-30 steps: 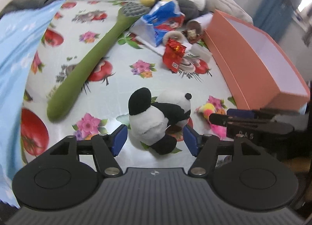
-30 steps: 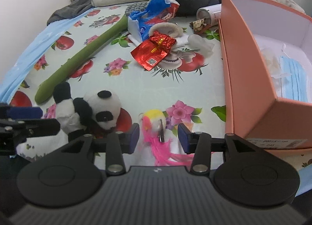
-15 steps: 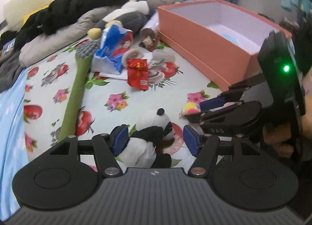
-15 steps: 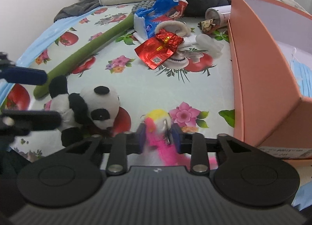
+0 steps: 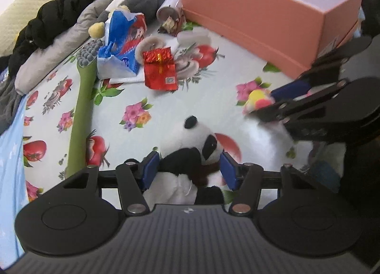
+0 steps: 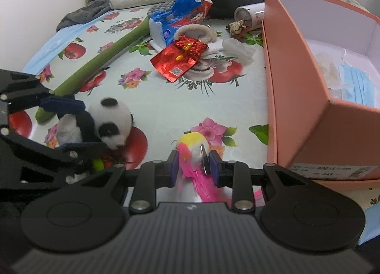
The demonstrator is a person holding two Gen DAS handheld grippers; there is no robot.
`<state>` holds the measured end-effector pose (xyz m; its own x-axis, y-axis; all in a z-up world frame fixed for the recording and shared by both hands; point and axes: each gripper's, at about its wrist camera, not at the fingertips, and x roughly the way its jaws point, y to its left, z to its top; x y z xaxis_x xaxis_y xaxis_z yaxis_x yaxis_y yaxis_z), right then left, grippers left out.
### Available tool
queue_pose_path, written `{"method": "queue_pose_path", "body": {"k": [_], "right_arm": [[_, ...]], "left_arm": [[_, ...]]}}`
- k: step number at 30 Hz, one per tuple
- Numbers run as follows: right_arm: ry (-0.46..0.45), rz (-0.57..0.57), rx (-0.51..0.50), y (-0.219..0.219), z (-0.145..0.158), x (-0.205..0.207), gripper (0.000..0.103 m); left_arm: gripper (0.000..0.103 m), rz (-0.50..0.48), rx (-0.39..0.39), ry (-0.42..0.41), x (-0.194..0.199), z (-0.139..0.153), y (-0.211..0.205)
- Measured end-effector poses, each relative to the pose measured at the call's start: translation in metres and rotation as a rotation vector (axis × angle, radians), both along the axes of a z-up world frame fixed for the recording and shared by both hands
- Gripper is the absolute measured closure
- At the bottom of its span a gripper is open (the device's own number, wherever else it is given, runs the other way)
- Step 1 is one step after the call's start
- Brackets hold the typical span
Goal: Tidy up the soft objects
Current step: 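Lift the pink-feathered toy with the right tool while left grips and lifts the panda plush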
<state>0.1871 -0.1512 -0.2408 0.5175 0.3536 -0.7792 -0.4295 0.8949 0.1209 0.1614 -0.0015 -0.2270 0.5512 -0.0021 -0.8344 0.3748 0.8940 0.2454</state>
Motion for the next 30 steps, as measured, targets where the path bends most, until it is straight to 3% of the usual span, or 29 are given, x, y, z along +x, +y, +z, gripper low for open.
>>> {"method": "queue_pose_path", "body": {"k": [8,18,20,30], "right_arm": [[0.013,-0.013,0.006,-0.004,0.0,0.001,0.072],[0.017,-0.037,0.011,-0.008,0.004,0.002,0.072],[0.015,-0.04,0.02,-0.01,0.007,0.001,0.072],[-0.009,-0.046,0.034,-0.01,0.022,-0.005,0.072]], "left_arm": [[0.046,0.022,0.028,0.028,0.017,-0.008,0.01],[0.051,0.099,-0.04,0.02,0.021,-0.003,0.018],[0.06,0.123,-0.069,0.021,0.02,0.0,0.02],[0.06,0.26,-0.17,0.015,0.002,0.008,0.027]]}}
